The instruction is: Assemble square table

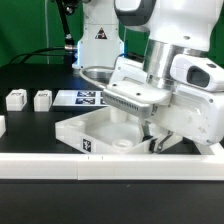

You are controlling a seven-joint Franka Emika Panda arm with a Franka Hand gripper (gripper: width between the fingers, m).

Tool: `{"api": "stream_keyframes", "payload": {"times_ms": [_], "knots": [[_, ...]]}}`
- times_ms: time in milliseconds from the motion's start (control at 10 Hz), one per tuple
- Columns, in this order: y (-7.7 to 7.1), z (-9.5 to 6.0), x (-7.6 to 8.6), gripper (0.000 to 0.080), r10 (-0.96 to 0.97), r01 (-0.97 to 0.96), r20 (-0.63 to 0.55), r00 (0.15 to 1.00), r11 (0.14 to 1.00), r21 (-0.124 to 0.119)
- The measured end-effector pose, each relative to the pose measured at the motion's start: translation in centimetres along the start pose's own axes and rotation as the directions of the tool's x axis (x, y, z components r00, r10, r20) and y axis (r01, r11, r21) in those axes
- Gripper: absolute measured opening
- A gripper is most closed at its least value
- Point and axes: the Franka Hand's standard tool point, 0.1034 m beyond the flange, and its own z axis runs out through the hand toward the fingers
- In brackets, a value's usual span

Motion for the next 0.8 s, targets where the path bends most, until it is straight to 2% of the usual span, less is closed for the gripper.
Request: {"api": "stream_keyframes", "payload": {"times_ms": [400, 600, 800], "knots": [[-0.9, 0.1, 0.2, 0.0067, -0.18, 0.18, -0.011, 0.984, 0.983, 0.025], [-1.1, 0.1, 0.6, 0.0068, -0.305, 0.305, 0.016, 0.952, 0.951, -0.044], [-1.6, 0.1, 0.6, 0.0068, -0.427, 0.427, 0.015, 0.904, 0.902, -0.062]]}}
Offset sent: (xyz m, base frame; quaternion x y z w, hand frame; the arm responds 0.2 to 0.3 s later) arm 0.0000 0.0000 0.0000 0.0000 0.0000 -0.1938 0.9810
